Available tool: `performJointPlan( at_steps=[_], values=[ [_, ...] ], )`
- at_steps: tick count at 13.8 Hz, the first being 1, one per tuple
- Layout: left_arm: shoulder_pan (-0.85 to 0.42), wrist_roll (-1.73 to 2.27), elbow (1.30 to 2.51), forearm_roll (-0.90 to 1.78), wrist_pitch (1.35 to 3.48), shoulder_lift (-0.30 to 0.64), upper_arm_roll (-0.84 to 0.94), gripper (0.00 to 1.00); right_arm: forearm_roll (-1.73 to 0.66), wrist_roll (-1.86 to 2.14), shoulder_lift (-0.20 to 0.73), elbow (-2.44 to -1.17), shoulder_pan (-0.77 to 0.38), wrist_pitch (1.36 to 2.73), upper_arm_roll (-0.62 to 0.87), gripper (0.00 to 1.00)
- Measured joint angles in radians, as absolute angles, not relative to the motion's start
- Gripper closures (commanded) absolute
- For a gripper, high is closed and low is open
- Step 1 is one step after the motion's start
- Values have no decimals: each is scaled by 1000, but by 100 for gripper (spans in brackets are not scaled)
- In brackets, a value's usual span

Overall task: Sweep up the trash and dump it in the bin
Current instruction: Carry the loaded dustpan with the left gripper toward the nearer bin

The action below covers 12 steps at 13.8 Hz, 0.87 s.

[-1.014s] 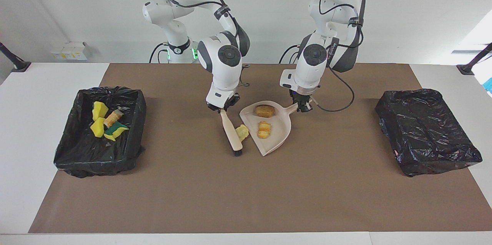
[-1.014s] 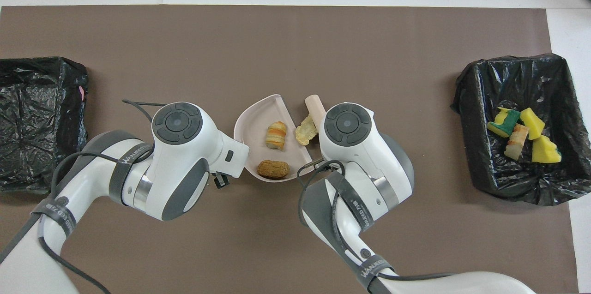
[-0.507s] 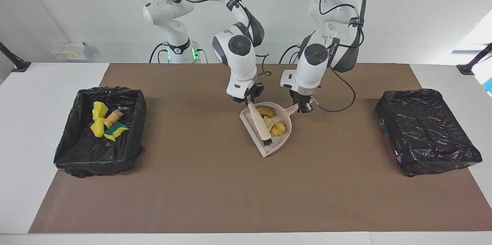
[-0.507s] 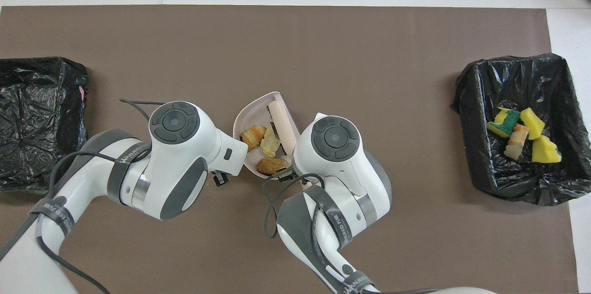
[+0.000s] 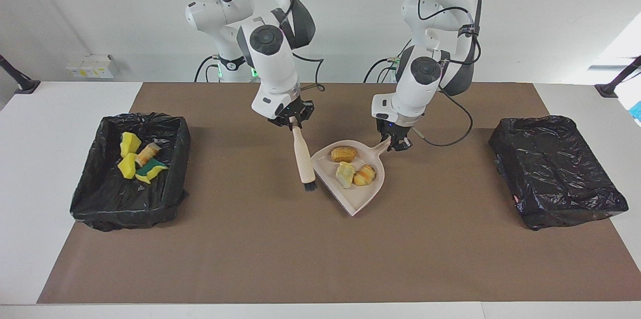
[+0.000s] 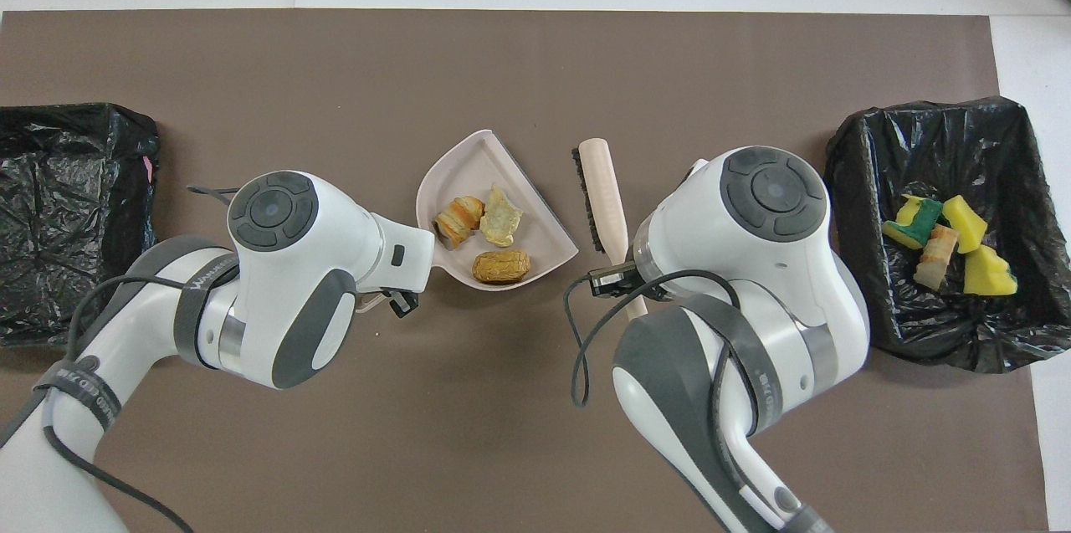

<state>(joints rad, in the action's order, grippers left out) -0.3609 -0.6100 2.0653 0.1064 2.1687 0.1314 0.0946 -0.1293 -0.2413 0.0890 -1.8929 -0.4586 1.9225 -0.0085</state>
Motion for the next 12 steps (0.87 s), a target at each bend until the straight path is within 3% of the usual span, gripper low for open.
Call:
performJointPlan(
  at_steps=[3, 7, 12],
  values=[
    [-307, -607, 2043, 110, 2152, 96, 90, 100, -83, -433, 54, -1913, -538, 1886, 7, 100],
    [-170, -609, 1980, 111, 1922, 2, 85, 100, -80, -613, -7, -2010, -658, 1890, 15, 100],
    [26, -668, 1869, 110, 1746, -18, 82, 100, -80, -781, 14, -2048, -826, 1976, 18, 100]
  ],
)
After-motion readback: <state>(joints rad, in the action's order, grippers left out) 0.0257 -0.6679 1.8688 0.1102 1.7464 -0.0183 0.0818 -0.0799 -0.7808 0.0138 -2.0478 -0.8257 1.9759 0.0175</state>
